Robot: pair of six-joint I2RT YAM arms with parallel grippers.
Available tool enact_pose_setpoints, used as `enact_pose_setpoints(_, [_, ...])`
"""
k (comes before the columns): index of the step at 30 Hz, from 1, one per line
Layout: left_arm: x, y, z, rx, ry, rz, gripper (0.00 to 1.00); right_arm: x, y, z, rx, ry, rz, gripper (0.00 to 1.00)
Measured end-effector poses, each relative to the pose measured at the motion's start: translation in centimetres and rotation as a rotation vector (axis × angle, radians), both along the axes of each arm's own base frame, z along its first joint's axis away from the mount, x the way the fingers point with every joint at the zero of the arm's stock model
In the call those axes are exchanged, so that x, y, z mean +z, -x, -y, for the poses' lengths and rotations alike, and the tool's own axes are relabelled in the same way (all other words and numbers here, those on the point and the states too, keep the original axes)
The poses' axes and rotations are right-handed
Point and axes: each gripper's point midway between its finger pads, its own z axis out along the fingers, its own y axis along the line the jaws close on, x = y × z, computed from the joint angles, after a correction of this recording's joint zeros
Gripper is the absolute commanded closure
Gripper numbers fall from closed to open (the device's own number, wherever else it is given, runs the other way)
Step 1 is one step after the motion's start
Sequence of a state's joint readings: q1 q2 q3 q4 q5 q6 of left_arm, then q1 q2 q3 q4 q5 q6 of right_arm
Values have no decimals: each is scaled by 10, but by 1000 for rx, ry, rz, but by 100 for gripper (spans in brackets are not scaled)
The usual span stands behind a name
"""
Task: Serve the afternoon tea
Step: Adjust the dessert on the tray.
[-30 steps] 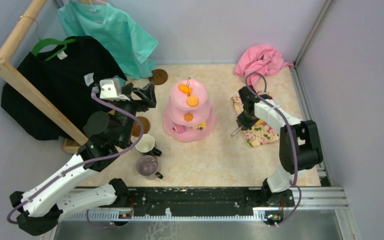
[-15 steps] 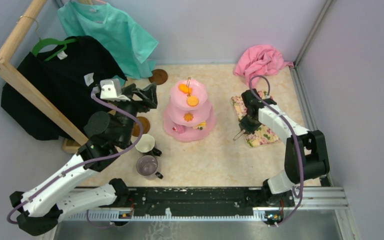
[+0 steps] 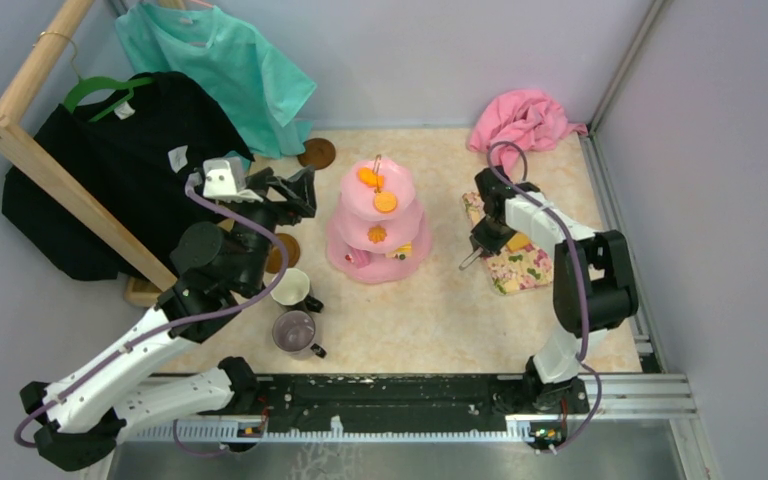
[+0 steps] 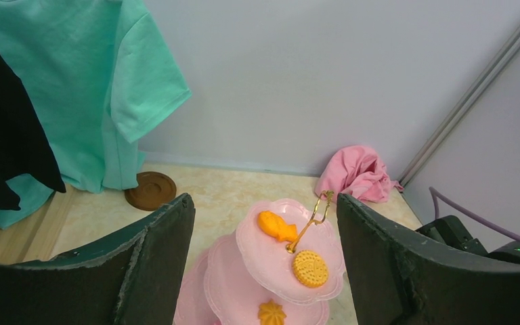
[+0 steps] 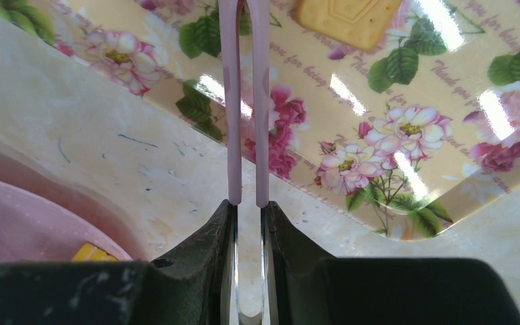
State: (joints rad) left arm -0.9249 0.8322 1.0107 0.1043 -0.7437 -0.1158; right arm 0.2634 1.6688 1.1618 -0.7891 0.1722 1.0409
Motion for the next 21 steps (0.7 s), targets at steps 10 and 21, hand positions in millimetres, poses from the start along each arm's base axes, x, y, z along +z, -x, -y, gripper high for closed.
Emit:
enact_pose_setpoints(10, [-3, -3, -1, 19, -16, -8, 18, -13, 1, 3, -20, -19, -27, 93])
enact_pose_setpoints(21, [-4, -3, -1, 20, -18, -9, 18, -9, 31, 9, -24, -25, -38, 93])
